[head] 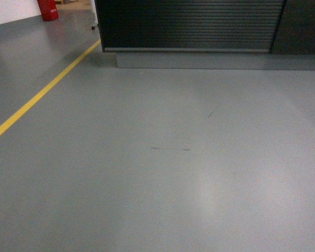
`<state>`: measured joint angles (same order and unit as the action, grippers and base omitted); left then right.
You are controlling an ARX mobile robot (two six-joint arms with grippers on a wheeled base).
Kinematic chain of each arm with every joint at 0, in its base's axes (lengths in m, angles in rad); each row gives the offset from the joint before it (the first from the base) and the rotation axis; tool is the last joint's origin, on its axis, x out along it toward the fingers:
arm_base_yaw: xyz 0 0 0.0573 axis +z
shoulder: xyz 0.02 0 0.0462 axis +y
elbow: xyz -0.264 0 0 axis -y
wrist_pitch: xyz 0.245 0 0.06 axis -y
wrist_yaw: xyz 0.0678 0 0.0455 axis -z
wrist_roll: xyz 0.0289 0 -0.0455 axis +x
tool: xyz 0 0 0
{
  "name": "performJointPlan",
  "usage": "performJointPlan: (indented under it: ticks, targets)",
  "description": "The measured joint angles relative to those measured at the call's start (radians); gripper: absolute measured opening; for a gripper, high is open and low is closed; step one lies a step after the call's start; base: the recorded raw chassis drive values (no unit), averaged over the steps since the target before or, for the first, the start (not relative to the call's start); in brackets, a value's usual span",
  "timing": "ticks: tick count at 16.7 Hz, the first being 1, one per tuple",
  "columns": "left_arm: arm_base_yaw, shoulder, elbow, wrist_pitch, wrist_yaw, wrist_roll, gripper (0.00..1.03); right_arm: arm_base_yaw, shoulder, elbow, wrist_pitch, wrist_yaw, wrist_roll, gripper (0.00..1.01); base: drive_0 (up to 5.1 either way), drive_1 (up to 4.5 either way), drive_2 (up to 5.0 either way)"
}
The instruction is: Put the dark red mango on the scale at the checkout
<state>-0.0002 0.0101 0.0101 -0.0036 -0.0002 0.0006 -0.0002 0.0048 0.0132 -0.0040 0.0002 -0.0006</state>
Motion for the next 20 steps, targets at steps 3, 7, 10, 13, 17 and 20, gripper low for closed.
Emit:
performJointPlan:
  ticks: [3, 7, 10, 13, 17, 20]
  targets:
    - [0.000, 0.000, 0.000, 0.000, 0.000, 0.000, 0.98, 0.000, 0.000, 0.000, 0.000, 0.000, 0.000, 0.98, 0.0, 0.00, 0.0]
    - [0.000, 0.000, 0.000, 0.000, 0.000, 0.000, 0.98, 0.000, 0.000, 0.000, 0.000, 0.000, 0.000, 0.98, 0.0, 0.00, 0.0]
    - [0.000, 0.000, 0.000, 0.000, 0.000, 0.000, 0.98, 0.000, 0.000, 0.000, 0.000, 0.000, 0.000, 0.98, 0.0, 0.00, 0.0]
    - [0.000, 0.000, 0.000, 0.000, 0.000, 0.000, 0.98, 0.000, 0.000, 0.000, 0.000, 0.000, 0.000, 0.98, 0.0, 0.00, 0.0]
    - [0.000, 0.000, 0.000, 0.000, 0.000, 0.000, 0.98, 0.000, 0.000, 0.000, 0.000, 0.000, 0.000, 0.98, 0.0, 0.00, 0.0]
    - [0.000, 0.000, 0.000, 0.000, 0.000, 0.000, 0.98, 0.000, 0.000, 0.000, 0.000, 0.000, 0.000, 0.98, 0.0, 0.00, 0.0]
